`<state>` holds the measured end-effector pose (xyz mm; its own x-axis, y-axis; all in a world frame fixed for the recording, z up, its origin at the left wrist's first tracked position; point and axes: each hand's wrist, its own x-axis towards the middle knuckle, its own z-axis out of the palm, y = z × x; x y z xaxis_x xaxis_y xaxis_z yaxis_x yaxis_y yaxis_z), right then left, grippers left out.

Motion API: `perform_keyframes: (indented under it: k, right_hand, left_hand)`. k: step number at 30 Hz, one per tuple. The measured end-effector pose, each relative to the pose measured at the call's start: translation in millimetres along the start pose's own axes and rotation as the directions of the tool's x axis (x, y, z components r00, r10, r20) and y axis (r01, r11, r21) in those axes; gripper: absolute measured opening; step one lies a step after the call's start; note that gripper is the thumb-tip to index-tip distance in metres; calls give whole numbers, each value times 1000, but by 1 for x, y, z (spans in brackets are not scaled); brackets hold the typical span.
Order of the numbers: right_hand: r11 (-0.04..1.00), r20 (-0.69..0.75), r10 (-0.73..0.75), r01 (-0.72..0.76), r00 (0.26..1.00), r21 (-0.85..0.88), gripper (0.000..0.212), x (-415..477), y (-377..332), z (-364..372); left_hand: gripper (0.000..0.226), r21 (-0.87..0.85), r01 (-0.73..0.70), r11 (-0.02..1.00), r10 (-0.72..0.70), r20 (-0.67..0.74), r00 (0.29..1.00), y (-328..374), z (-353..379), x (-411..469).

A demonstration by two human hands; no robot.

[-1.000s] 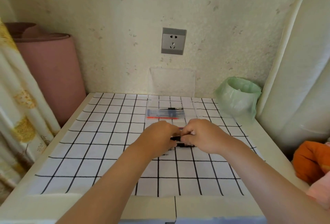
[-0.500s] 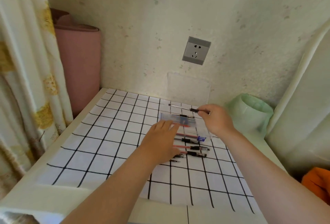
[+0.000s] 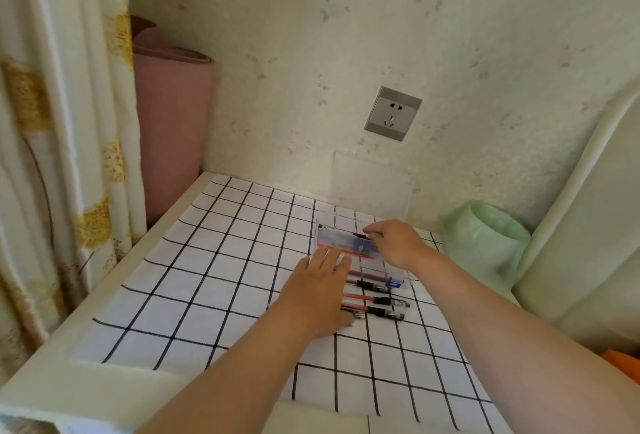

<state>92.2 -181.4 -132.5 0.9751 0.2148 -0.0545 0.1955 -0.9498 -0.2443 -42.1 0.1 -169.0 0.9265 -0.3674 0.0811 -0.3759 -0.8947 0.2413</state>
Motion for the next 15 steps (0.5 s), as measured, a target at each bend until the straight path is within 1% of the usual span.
perform_keyframes:
  k: [2, 5, 7, 9, 11, 15]
  right_hand:
    - [999, -19, -17, 18, 1000, 47, 36, -9, -1, -3]
    - [989, -125, -52, 69, 991, 132, 35, -27, -2, -7]
    - [979, -214, -92, 128, 973, 159, 29, -41, -3, -10]
    - [967, -251, -122, 172, 960, 189, 21, -58, -5, -13]
    - [957, -207, -142, 188, 968, 221, 16, -76, -2, -13]
    - [959, -48, -143, 150, 989, 239, 12, -105, 14, -7]
  left_hand:
    - [92, 8, 2, 1000, -2, 8, 1000, 1, -1, 0]
    - [92, 25, 7, 1000, -7, 20, 1000, 3, -3, 2]
    - [90, 25, 13, 1000, -14, 17, 1000, 5, -4, 4]
    - [88, 22, 11, 1000, -11, 2, 1000, 8, -5, 5]
    - [83, 22, -8, 1000, 9, -38, 999, 12, -4, 7]
    - [65, 22, -67, 998, 69, -149, 986, 20, 0, 13]
